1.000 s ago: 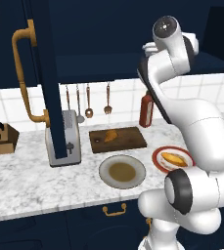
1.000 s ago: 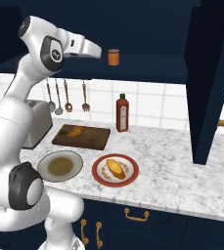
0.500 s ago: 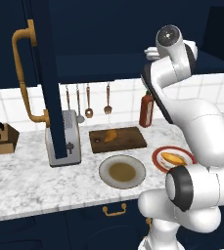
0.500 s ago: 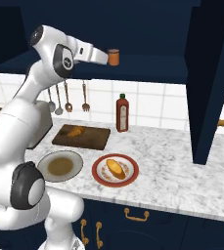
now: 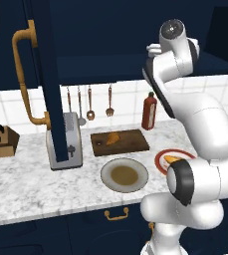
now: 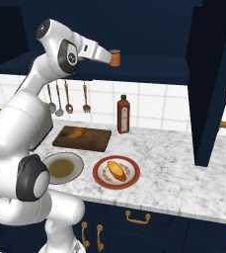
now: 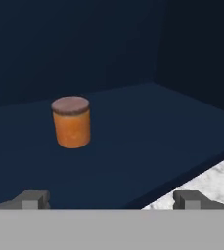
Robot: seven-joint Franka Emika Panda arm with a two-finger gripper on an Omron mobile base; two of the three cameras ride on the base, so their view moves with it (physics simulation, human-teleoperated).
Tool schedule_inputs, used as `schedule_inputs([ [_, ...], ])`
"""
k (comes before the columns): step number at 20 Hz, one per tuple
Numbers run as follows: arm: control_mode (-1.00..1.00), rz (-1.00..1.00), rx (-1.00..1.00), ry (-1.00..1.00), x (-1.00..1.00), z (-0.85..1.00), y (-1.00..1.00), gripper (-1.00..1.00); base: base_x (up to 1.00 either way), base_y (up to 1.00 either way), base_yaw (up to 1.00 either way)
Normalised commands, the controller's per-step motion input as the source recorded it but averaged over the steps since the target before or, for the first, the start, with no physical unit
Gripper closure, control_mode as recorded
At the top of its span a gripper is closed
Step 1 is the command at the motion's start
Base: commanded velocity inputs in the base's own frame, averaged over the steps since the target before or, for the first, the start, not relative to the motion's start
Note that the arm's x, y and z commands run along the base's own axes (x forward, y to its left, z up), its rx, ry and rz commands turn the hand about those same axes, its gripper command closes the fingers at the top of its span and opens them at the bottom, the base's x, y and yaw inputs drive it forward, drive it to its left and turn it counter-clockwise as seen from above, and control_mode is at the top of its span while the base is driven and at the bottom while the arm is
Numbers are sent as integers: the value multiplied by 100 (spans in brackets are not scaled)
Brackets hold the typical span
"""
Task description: From the different types of pastries on the counter, select a croissant and place it on the cutting board. Then retrieve a jar of jam from the cabinet and place it alongside the croissant on the cutting board.
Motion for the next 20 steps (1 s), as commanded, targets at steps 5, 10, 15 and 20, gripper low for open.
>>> schedule_inputs([
  [5, -100, 0, 0, 0, 8, 0, 4, -100, 0, 0, 0],
  [10, -100, 0, 0, 0, 36, 0, 20, -100, 0, 0, 0],
  [15, -100, 0, 0, 0, 23, 0, 16, -100, 0, 0, 0],
  [20, -100, 1, 0, 0, 23, 0, 0, -100, 0, 0, 0],
])
